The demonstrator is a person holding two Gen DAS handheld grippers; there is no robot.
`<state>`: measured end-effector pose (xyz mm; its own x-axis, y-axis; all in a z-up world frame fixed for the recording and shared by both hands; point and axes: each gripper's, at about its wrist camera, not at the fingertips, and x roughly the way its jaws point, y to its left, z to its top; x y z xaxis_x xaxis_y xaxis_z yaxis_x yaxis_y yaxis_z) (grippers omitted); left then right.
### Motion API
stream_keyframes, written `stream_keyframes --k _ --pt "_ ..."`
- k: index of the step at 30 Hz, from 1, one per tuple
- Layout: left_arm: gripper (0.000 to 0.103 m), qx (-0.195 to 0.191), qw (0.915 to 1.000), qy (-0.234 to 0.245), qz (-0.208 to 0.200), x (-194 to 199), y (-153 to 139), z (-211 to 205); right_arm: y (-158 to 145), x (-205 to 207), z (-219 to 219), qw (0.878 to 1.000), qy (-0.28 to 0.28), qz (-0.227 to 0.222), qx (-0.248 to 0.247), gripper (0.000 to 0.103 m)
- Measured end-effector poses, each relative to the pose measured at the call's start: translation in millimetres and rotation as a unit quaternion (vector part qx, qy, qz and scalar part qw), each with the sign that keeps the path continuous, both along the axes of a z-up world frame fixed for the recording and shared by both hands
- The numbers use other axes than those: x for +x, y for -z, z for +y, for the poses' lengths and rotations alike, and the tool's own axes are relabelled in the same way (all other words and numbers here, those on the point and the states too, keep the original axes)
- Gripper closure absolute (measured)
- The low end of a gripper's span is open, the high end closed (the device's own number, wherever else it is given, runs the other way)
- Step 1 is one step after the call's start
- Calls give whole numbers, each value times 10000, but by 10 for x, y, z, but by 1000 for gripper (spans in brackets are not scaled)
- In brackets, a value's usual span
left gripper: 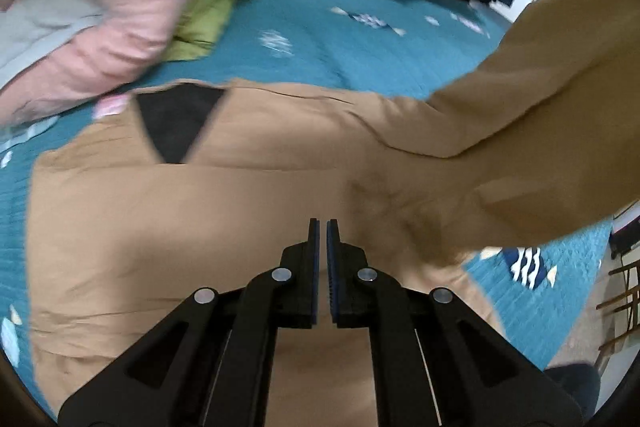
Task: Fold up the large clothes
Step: 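Lift the sleeve with the right gripper, fold it across the body, release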
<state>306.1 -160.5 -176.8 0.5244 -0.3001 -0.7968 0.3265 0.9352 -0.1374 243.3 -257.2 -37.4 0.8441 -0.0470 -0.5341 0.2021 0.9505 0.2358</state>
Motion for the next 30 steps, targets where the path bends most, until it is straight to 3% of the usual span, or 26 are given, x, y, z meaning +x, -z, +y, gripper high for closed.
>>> stream_keyframes --k 4,11,13,18,20,21,23,24,25,27,28,29,30 --pt "97 88 9990 -398 -176 -85 -62 705 166 236 600 9987 -382 184 -285 82" --pt "97 235 9936 -1101 -81 -213 59 1707 708 629 1510 9906 -993 902 -278 82" --pt "97 380 9909 -1285 -102 -241 107 1919 831 687 1681 9882 -1059 1046 -358 82" --pt "97 70 9901 -1394 138 -363 328 2344 1196 823 1931 9839 -1064 1380 -398 82" --pt "97 200 9875 -1535 297 -410 454 2437 1395 881 2038 9805 -1144 1554 -366 79" --pt "97 166 9868 -1565 382 -441 512 2491 1513 911 2117 9758 -1285 1728 -377 77" --pt "97 -59 9864 -1591 402 -512 535 2594 1680 948 2263 9623 -1724 2074 -348 58" --pt "97 -90 9859 -1619 408 -531 524 2612 1741 940 2329 9554 -1965 2182 -303 56" --pt "97 -98 9853 -1654 418 -547 506 2642 1766 897 2369 9509 -2159 2199 -290 55" --pt "97 -62 9843 -1720 403 -550 438 2667 1698 795 2347 9478 -2415 2066 -240 43" --pt "97 -42 9844 -1720 371 -558 395 2664 1654 764 2310 9454 -2542 2037 -105 25" --pt "97 -35 9847 -1707 339 -561 356 2658 1579 722 2233 9444 -2643 1953 66 16" --pt "96 -30 9850 -1700 296 -555 305 2638 1499 674 2134 9463 -2675 1807 160 16"
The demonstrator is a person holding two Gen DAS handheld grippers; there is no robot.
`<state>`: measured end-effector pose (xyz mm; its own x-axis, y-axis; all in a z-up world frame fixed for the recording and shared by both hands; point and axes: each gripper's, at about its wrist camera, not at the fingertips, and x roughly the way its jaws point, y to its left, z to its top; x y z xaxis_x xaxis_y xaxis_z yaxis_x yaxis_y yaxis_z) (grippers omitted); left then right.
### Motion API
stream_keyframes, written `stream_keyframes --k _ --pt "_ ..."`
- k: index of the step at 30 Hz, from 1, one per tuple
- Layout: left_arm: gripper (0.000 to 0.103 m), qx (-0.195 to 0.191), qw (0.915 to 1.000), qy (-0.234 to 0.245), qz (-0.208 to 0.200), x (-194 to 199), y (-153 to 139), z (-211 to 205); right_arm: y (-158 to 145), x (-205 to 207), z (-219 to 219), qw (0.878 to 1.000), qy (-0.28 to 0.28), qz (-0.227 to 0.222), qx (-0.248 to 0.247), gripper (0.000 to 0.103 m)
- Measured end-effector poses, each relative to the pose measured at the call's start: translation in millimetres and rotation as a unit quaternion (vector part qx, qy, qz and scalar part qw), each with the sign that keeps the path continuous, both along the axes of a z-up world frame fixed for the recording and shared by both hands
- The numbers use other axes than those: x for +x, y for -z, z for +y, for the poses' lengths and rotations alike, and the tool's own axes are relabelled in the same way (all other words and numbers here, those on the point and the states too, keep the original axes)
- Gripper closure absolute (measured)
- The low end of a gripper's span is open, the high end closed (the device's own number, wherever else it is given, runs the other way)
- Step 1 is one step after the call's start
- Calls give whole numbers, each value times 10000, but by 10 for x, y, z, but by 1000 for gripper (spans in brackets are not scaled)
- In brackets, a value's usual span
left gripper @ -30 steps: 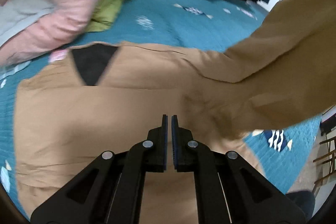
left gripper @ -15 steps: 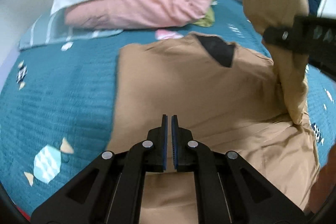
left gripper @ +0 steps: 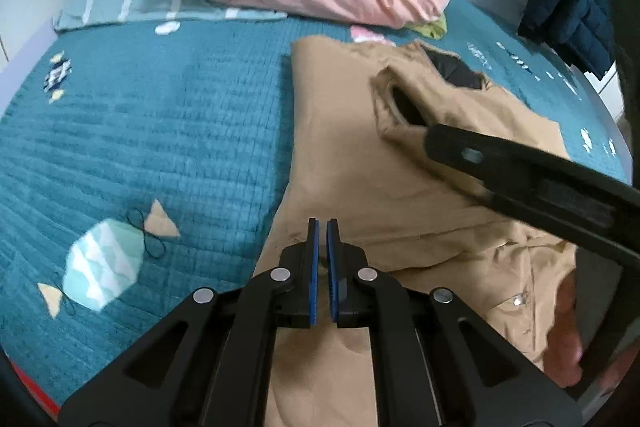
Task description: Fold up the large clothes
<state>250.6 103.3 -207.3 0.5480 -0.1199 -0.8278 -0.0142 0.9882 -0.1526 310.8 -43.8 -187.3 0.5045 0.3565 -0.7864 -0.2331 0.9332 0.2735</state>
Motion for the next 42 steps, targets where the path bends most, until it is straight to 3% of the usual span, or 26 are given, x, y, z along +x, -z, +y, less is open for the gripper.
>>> stream_keyframes --k 2,5,9,12,16,20,21,22,23,24,25,26,29,32,35,38,42 --pt "96 -5 10000 -4 -40 16 -71 -44 -163 -79 -161 9995 73 -295 -103 16" --pt "96 -93 9999 81 -104 89 -186 -179 -369 -153 -453 9944 330 -744 -672 16" --pt "96 -189 9992 292 -210 229 -323 -479 -401 -121 -928 9783 792 -1012 -1627 16" --pt "96 -276 9984 418 -280 368 -369 -717 -267 -20 -1324 9745 1086 -677 -1841 16" --pt "93 -285 9990 346 8 653 -217 -914 12 101 -1808 9741 1492 -50 -1698 16" --pt "66 -801 9959 46 424 916 79 -839 369 193 -2155 9754 1610 642 -1365 16" --pt "73 -868 9948 -91 527 959 169 -797 451 209 -2204 9745 1635 754 -1340 22" --pt "87 -947 9929 -213 692 1008 273 -767 549 234 -2236 9731 1645 917 -1327 35" --pt "90 -1075 9908 -234 782 1024 337 -747 611 246 -2263 9719 1695 1036 -1266 44" --pt "91 -1227 9890 -258 783 1015 382 -724 627 243 -2287 9702 1793 1075 -1229 48" --pt "92 -1221 9895 -244 727 982 386 -717 614 238 -2304 9686 1840 1087 -1269 57" --pt "92 -1151 9907 -212 696 950 376 -717 594 234 -2310 9661 1867 1114 -1392 69" --pt "95 -943 9939 -168 547 735 250 -706 501 168 -2409 9633 1964 1209 -1373 84" --pt "98 -710 9967 -4 405 614 229 -753 634 185 -2442 9588 1980 1215 -1638 85" --pt "98 -661 9957 -64 646 753 403 -813 728 215 -2402 9567 1997 1140 -1786 86" --pt "95 -241 9988 190 386 734 110 -907 540 202 -2353 9583 1931 1037 -1836 86" --pt "92 -363 9986 365 130 708 -213 -863 219 278 -2451 9630 2082 741 -1541 86"
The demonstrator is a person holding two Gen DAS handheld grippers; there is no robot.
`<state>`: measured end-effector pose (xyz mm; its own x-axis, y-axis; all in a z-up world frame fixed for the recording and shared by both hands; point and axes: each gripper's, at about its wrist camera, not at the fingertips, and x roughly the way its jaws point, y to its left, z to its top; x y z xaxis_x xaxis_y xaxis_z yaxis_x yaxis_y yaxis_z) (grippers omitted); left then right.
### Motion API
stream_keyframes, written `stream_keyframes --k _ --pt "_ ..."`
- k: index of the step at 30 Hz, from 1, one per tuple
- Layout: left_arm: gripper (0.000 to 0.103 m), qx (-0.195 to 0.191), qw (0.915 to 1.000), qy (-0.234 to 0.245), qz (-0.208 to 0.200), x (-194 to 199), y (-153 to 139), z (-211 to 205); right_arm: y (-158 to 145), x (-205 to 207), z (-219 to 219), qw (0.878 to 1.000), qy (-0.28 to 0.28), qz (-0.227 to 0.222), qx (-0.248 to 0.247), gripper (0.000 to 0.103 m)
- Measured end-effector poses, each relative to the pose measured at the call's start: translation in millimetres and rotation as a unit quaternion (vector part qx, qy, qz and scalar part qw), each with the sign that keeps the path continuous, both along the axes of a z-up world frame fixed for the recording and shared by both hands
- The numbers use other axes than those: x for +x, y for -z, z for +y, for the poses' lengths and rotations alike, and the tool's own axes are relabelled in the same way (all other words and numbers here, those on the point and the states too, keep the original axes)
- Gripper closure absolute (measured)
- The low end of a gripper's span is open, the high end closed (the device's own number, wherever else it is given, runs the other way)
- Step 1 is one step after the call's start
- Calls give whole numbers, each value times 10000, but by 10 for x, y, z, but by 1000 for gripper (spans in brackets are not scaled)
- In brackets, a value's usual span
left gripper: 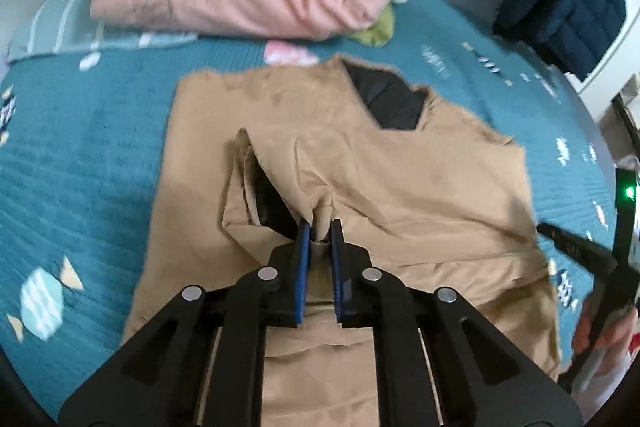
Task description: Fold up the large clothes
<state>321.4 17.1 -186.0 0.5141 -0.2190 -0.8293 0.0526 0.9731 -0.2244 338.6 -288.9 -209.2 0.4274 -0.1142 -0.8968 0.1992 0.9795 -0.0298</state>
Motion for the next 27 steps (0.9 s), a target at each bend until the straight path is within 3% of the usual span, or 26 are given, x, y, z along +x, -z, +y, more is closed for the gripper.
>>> stream_keyframes --k 4,8,12,15,18,20,21,22,27 --pt "91 -12 9999 -95 57 322 -1 -7 -102 373 43 9998 -1 -120 127 85" --pt "91 -274 9965 -372 694 505 173 86 117 740 216 9993 -294 220 111 86" --pt "91 -77 9991 -169 379 284 -67 68 486 926 270 9970 -324 649 -272 86" --pt "91 -45 9996 -129 262 392 -117 47 471 903 270 9975 -312 540 -320 87" --pt "91 106 9989 -265 366 745 53 -4 479 891 271 9972 -374 549 -340 87" --pt "95 149 9957 -297 868 1016 411 -28 488 896 242 9973 -365 551 -304 87" --pt "103 199 9931 -379 1094 1085 570 -14 489 882 228 9975 -346 550 -282 87" --pt "103 157 9926 -417 1132 1118 684 -3 475 879 230 9975 -352 547 -282 87" --pt "102 532 9948 -219 837 1037 533 -83 362 855 208 9976 -385 562 -123 85"
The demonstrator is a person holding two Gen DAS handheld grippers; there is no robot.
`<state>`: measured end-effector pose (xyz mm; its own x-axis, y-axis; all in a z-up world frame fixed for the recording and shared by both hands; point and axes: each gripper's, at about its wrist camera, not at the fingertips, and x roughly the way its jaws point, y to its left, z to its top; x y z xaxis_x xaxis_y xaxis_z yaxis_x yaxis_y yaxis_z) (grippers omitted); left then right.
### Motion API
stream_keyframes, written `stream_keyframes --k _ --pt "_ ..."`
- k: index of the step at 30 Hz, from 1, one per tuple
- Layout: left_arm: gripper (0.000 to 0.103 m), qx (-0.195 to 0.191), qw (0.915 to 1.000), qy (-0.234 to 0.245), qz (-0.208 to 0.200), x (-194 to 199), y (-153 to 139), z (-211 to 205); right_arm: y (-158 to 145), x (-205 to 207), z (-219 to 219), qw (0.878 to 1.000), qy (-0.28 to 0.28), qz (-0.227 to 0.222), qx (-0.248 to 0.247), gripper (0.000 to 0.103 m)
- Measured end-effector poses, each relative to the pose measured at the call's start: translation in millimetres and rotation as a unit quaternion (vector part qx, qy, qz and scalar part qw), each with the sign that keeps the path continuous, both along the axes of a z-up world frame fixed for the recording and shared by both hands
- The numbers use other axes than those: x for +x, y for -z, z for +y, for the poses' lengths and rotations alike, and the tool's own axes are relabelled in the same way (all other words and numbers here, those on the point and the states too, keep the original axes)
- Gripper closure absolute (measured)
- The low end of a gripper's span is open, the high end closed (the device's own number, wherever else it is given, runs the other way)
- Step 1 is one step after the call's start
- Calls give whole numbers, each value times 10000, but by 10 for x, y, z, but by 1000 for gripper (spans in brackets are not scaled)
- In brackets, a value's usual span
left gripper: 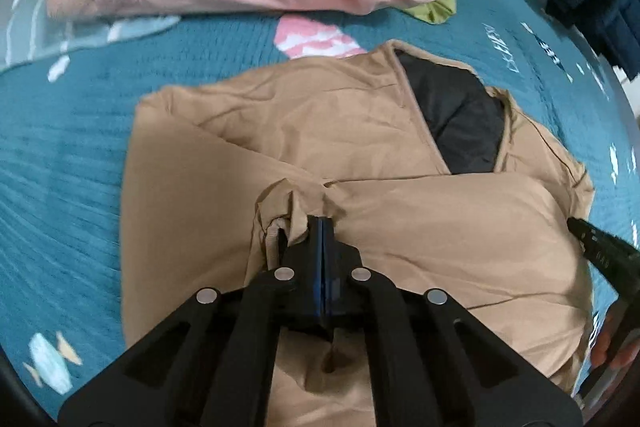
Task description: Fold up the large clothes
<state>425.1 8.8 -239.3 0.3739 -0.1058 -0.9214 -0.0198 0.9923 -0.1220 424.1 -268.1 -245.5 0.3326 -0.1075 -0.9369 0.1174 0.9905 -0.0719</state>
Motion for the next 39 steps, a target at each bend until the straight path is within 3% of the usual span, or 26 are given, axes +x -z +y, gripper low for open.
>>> stream_keyframes --k 2,3,5,6,8,13,15,22,27,31,33,35,37,39 --pt "96 -48 10000 58 -6 -56 -106 23 -82 -39 -60 9997 80 -59 245 70" --pt "80 -155 9998 79 -9 -76 -152 43 -107 -44 -69 9994 88 -83 332 66" --pt "62 -290 9994 118 -121 -122 -269 57 -182 -57 -101 9988 101 -126 455 60" --pt "51 -178 9996 96 -195 -140 -317 56 -228 -60 -116 9989 133 -144 428 58" --pt "42 132 9992 72 -379 -180 -422 48 -307 -48 -151 9990 190 -225 337 52" --pt "28 11 9989 -100 -453 -188 -574 222 -452 69 -296 9981 359 -402 307 44" --pt "28 181 9987 -238 -424 -109 -574 292 -440 196 -386 9974 443 -377 416 44" --pt "28 23 9975 -709 -65 365 -294 802 -233 591 -501 9968 491 50 633 44" --pt "28 -206 9968 -751 161 626 -26 986 13 785 -477 9954 366 370 801 44" --pt "30 -884 9915 -864 408 659 201 1019 174 822 -417 9957 318 417 759 44" --pt "60 -601 9956 -664 268 603 204 942 151 766 -379 9976 311 230 578 56" --pt "79 -791 9943 -690 210 547 164 963 77 683 -372 9979 276 63 575 84" --pt "82 -1085 9904 -831 188 481 43 1021 -20 607 -375 9977 321 -81 595 89" --pt "83 -1006 9923 -723 -31 404 -137 997 -176 505 -328 9979 395 -301 408 91"
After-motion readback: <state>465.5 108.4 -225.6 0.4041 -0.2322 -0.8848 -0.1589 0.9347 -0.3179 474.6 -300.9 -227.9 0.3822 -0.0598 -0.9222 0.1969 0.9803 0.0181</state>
